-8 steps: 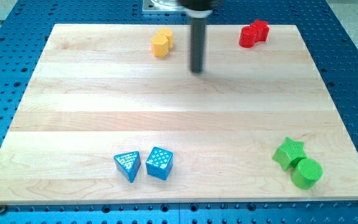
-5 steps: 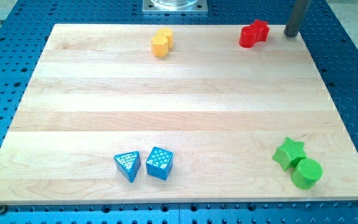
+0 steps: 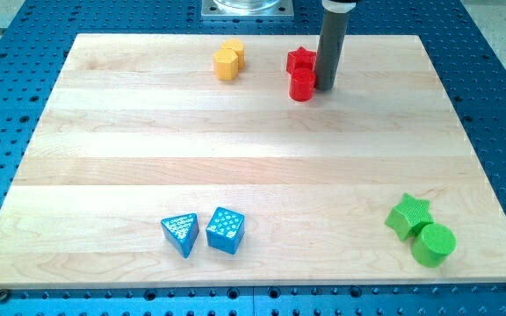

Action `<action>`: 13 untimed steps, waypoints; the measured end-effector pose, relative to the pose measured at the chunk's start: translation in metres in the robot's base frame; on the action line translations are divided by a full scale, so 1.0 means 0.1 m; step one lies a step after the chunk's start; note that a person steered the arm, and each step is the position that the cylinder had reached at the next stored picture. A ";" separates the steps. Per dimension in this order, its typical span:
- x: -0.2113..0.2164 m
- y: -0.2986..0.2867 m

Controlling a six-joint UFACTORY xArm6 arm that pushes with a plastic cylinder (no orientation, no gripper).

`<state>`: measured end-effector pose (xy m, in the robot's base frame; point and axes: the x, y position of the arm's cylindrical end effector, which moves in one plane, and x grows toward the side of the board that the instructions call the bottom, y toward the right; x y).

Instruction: Put the red circle at the center of the board

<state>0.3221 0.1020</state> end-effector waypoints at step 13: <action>0.59 -2.04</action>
